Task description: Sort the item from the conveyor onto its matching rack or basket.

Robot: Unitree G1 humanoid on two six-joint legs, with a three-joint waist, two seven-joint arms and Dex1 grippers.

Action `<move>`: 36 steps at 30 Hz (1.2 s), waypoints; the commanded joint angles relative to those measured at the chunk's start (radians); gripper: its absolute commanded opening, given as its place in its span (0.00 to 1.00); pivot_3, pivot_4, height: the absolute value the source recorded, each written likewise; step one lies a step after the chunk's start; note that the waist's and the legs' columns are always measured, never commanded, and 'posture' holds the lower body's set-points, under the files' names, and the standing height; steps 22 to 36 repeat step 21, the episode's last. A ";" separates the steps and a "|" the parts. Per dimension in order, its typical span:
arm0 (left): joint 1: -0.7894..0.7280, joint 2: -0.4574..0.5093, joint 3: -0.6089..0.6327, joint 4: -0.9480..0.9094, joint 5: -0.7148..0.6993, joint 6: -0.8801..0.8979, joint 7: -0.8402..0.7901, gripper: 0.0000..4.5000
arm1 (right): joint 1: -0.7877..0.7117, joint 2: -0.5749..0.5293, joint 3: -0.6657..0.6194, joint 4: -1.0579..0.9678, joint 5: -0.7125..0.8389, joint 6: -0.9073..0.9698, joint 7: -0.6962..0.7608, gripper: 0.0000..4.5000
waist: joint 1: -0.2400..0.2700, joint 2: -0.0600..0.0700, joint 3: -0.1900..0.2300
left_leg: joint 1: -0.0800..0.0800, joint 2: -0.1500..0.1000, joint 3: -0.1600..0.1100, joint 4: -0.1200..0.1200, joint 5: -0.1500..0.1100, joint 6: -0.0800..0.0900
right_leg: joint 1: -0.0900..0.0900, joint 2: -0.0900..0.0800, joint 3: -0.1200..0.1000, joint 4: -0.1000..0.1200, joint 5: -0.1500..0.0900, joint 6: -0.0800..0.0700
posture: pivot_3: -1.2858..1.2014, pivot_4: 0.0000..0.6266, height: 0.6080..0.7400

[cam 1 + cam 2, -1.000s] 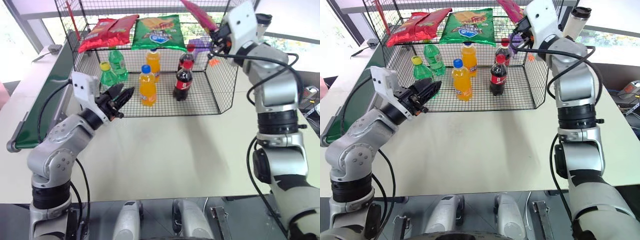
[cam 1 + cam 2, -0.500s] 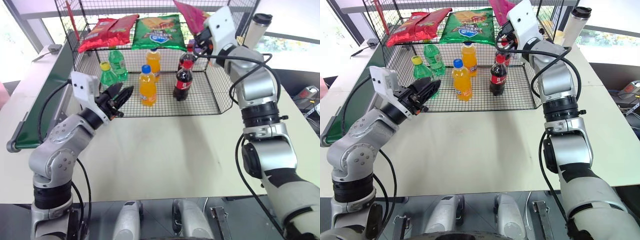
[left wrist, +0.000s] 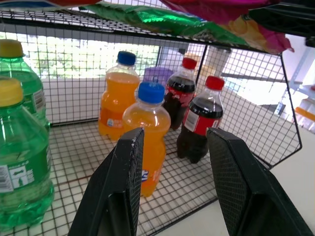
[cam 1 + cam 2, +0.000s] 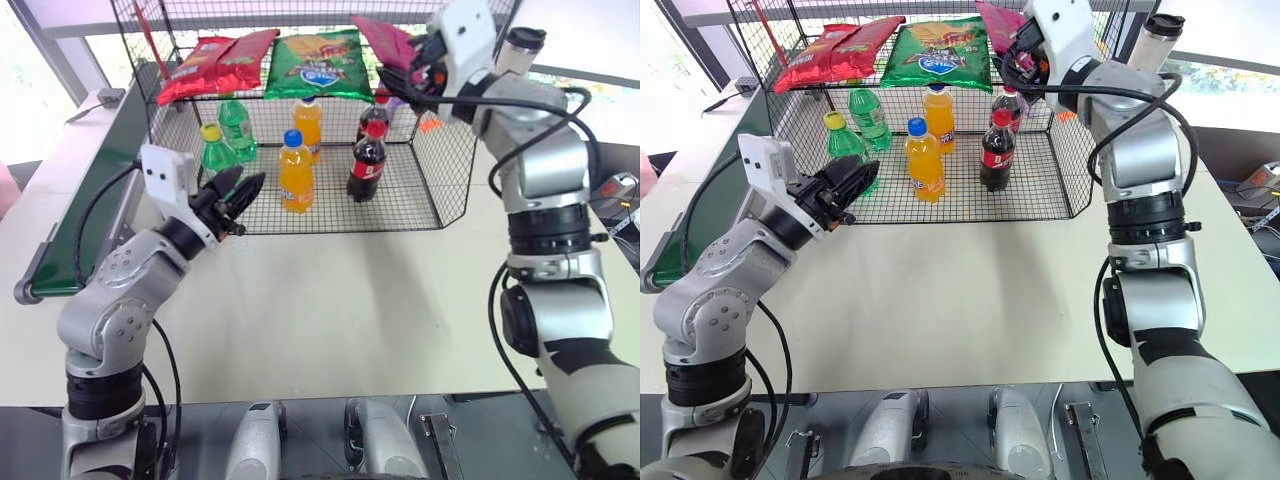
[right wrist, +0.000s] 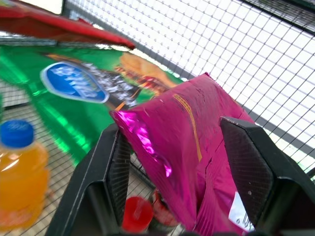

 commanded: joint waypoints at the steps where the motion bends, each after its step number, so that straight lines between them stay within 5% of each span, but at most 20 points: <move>1: 0.003 0.023 0.020 -0.024 0.005 -0.007 -0.014 0.46 | 0.024 -0.020 -0.029 -0.103 0.067 0.035 0.058 0.64 | -0.001 0.000 0.000 | 0.000 0.000 0.000 0.000 0.000 0.000 | 0.000 0.000 0.000 0.000 0.000 0.000 | 0.52 0.24 1.00; 14: 0.031 0.038 0.032 -0.049 0.021 -0.017 0.000 0.46 | 0.090 -0.034 -0.055 -0.210 0.153 0.068 0.086 0.64 | 0.001 0.000 0.000 | 0.000 0.000 0.000 0.000 0.000 0.000 | 0.000 0.000 0.000 0.000 0.000 0.000 | 0.52 0.24 1.00; 21: 0.186 0.162 0.094 -0.147 0.002 0.022 -0.072 0.46 | 0.407 -0.112 -0.286 -0.536 0.420 0.237 0.137 0.64 | 0.005 0.000 0.000 | -0.001 0.000 -0.001 -0.001 0.000 0.001 | 0.001 0.000 -0.001 -0.002 0.000 0.000 | 0.52 0.24 1.00; 36: 0.186 0.162 0.094 -0.147 0.002 0.022 -0.072 0.46 | 0.407 -0.112 -0.286 -0.536 0.420 0.237 0.137 0.64 | 0.005 0.000 0.000 | -0.001 0.000 -0.001 -0.001 0.000 0.001 | 0.001 0.000 -0.001 -0.002 0.000 0.000 | 0.52 0.24 1.00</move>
